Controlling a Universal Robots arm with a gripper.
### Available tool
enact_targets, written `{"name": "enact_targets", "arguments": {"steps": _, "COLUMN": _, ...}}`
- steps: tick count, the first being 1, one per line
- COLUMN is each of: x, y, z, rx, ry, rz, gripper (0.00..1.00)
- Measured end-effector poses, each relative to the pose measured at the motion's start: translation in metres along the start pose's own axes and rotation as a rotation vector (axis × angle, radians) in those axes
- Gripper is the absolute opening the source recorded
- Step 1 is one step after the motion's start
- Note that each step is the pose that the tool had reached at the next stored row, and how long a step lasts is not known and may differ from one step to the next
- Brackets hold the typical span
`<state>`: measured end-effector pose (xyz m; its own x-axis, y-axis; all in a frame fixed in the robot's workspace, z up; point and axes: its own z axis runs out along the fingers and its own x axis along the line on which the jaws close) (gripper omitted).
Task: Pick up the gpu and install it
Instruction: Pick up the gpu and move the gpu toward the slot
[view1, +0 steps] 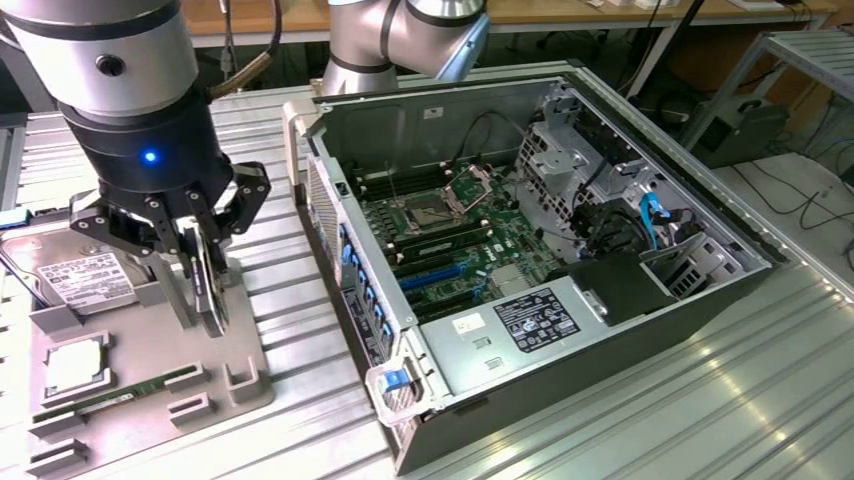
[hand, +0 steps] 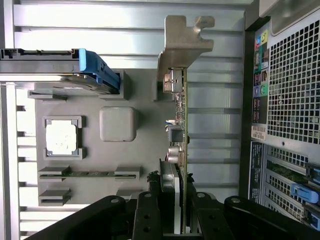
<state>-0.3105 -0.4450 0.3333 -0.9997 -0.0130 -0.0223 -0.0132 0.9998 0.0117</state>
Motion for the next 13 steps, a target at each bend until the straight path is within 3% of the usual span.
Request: {"name": "enact_targets", "arguments": {"steps": 13, "x": 0.0, "y": 0.0002, "z": -0.0153, "rx": 0.0022, "ry": 0.0, "rz": 0.0, "gripper": 0.28}}
